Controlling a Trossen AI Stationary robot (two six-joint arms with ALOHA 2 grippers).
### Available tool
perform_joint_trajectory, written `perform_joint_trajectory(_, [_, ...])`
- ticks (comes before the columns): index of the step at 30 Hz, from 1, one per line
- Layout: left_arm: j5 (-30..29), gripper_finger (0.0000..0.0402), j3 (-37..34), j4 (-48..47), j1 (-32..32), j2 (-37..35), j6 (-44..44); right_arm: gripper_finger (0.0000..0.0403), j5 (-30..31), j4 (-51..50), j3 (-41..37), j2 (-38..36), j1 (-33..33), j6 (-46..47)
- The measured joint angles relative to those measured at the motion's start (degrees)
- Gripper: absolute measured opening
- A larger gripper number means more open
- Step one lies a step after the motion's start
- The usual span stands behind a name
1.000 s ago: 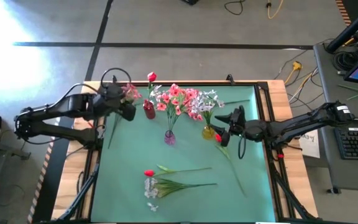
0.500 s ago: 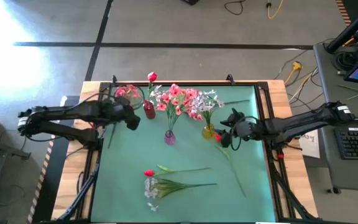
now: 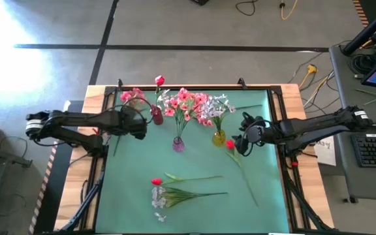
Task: Sort flowers into vase by color
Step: Put the left pink flower into the purple vase
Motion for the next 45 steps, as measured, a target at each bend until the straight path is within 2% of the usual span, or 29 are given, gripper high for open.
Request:
perform_joint_trajectory(7, [-0.5, 0.0252, -4.5, 2.6, 3.5, 0.6, 0.0, 0.0265, 0.0, 0.0, 0.0, 0.0, 0.0, -1.3])
perform_joint_trajectory(17, [1.3, 0.0254, -11.3, 11.6, 5.3, -2.9, 7.7, 0.0265, -0.2, 0.0, -0.1, 0.0, 0.0, -2.6])
perform_joint_trajectory(25, [-1.9, 0.0254, -12.5, 13.3, 5.3, -1.7, 10.7, 0.0265, -0.5, 0.0, -0.1, 0.0, 0.0, -4.1])
perform_joint_trajectory(32, [-3.6, 0.0254, -13.8, 14.7, 5.3, -0.3, 7.6, 0.0265, -0.5, 0.0, -0.1, 0.0, 0.0, -5.5])
perform_joint_trajectory(38, [-4.2, 0.0253, -18.9, 21.8, 6.9, -0.2, 5.9, 0.0265, -0.5, 0.0, -0.1, 0.0, 0.0, -6.8])
perform_joint_trajectory(45, [-5.9, 0.023, -22.8, 26.3, 7.9, -0.3, 4.1, 0.0265, -0.5, 0.0, -0.1, 0.0, 0.0, -8.0])
